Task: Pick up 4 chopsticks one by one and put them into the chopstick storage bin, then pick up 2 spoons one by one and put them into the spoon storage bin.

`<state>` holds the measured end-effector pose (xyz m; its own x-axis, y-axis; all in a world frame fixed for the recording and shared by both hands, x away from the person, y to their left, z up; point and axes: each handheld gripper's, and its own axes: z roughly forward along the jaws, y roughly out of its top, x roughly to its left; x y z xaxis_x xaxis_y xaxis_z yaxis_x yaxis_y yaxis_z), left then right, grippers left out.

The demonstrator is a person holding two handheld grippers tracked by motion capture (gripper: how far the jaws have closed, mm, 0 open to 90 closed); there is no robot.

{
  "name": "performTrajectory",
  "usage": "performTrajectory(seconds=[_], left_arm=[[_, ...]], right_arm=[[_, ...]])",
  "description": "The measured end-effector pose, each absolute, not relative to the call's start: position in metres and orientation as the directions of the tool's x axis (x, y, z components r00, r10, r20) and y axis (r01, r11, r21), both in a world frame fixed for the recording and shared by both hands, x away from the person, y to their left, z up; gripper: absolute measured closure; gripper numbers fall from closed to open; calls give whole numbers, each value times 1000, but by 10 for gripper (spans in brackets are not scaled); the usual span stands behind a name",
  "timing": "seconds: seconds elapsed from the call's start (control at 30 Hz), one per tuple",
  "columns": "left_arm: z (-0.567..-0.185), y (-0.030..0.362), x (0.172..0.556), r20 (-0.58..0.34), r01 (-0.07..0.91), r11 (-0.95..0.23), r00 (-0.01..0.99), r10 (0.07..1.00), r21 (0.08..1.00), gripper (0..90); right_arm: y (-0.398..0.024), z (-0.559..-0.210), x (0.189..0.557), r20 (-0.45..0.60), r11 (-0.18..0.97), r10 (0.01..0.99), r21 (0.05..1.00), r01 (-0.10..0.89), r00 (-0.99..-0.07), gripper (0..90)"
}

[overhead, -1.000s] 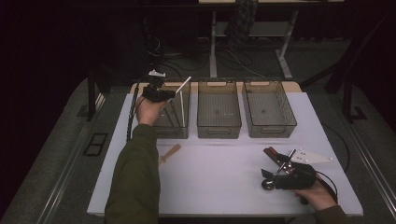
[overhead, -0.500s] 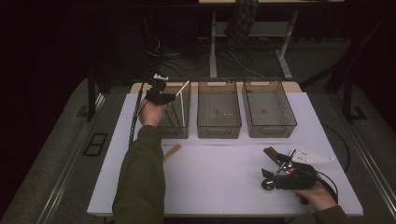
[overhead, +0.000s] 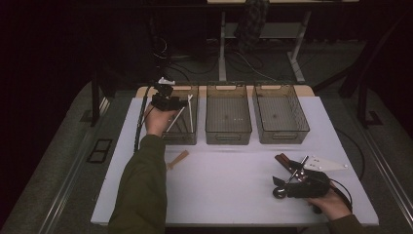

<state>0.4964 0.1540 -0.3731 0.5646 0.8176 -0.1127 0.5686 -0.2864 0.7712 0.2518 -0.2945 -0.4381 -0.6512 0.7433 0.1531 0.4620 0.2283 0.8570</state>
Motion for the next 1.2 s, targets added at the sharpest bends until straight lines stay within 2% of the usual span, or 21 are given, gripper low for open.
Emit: performTrajectory(seconds=[0.27,0.4,0.63,1.2], left_arm=[[-363,153,477,-97,533,-332,624,776,778,452],[-358,154,464,-143,523,-305,652,745,796,420],[-351,154,440,-137,497,-322,686,714,806,386],[-361,155,384,-119,459,-355,731,672,814,314]], right_arm=[[-294,-438,252,143,238,743,857,458,-653,115],[-293,-438,252,142,241,742,855,458,-655,115],[-293,-438,252,136,247,743,855,457,-655,115],[-293,-439,252,130,254,744,853,456,-656,115]])
